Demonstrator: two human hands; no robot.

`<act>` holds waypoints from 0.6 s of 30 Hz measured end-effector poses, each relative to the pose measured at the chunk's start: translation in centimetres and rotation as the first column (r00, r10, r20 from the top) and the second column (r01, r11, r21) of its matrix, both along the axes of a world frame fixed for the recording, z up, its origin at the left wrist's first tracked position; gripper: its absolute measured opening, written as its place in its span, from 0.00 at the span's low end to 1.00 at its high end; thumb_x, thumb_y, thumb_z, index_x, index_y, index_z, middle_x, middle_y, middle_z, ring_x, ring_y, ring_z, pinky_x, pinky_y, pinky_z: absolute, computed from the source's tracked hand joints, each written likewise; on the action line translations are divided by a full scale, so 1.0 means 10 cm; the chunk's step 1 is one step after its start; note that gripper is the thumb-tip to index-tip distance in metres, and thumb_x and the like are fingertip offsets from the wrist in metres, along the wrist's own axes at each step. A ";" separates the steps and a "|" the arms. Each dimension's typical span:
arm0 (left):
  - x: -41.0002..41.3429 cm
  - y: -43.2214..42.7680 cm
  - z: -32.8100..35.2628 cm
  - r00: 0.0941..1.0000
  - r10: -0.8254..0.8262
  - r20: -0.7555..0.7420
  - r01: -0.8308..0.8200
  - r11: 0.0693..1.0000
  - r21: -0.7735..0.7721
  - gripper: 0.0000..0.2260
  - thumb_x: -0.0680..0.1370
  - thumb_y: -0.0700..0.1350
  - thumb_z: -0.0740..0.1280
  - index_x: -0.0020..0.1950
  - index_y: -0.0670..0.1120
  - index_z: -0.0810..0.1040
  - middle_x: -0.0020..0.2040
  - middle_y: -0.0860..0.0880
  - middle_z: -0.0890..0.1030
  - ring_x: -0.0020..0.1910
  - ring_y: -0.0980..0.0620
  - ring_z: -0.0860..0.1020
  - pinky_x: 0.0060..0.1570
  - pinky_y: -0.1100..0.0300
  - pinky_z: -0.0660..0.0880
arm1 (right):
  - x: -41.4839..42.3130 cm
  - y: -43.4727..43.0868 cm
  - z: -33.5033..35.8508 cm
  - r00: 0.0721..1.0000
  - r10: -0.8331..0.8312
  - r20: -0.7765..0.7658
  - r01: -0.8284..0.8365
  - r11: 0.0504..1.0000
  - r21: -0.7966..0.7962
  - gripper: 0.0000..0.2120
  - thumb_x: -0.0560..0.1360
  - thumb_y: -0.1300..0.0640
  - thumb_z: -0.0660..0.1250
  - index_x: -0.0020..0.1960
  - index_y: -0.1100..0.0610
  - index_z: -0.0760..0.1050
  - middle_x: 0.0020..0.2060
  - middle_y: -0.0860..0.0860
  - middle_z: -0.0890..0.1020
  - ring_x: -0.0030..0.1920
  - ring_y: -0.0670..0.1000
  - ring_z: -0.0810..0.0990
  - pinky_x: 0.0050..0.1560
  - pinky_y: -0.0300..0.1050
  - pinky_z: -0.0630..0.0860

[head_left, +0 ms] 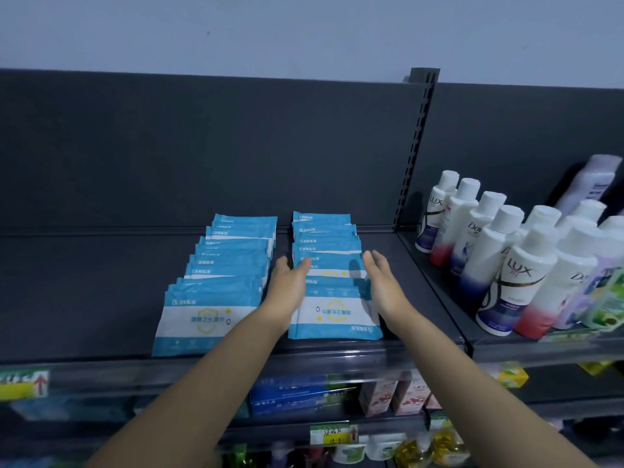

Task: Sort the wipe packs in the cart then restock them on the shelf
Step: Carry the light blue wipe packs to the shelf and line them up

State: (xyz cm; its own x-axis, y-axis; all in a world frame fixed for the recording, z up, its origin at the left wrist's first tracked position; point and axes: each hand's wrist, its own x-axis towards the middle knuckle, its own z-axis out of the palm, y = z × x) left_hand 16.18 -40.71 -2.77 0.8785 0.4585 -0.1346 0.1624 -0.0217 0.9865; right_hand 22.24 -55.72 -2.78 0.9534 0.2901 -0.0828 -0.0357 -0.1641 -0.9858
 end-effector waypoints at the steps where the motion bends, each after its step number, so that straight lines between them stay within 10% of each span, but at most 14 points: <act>1: -0.03 -0.02 -0.07 1.000 0.012 -0.017 -0.011 0.999 0.044 0.28 0.82 0.51 0.57 0.78 0.48 0.50 0.77 0.51 0.57 0.74 0.47 0.60 0.72 0.49 0.59 | -0.01 0.00 -0.01 1.000 -0.011 0.011 0.011 1.000 -0.017 0.26 0.82 0.47 0.53 0.77 0.53 0.53 0.73 0.49 0.64 0.70 0.51 0.67 0.63 0.42 0.62; 7: -0.08 -0.09 -0.21 0.998 -0.018 -0.054 0.025 0.992 0.122 0.25 0.80 0.41 0.55 0.76 0.51 0.55 0.74 0.47 0.64 0.68 0.45 0.69 0.64 0.47 0.71 | -0.06 0.01 -0.09 0.997 0.022 0.078 -0.012 0.991 -0.136 0.24 0.78 0.67 0.54 0.72 0.52 0.59 0.57 0.50 0.75 0.53 0.49 0.74 0.46 0.40 0.69; 12: -0.16 -0.11 -0.11 0.999 -0.016 -0.046 0.018 0.999 0.044 0.16 0.81 0.43 0.59 0.70 0.46 0.64 0.56 0.49 0.77 0.53 0.47 0.76 0.59 0.49 0.72 | -0.05 -0.01 -0.08 0.998 0.010 0.059 -0.004 0.995 -0.101 0.22 0.81 0.60 0.55 0.74 0.55 0.58 0.60 0.49 0.74 0.55 0.48 0.73 0.53 0.41 0.69; 18: -0.20 -0.22 0.02 0.997 -0.073 -0.013 0.073 0.997 0.001 0.24 0.81 0.44 0.61 0.74 0.48 0.57 0.61 0.57 0.69 0.55 0.56 0.70 0.52 0.61 0.66 | -0.07 0.01 -0.10 1.000 -0.013 0.002 0.013 1.000 -0.002 0.20 0.82 0.55 0.57 0.72 0.56 0.61 0.62 0.50 0.75 0.56 0.49 0.76 0.50 0.39 0.72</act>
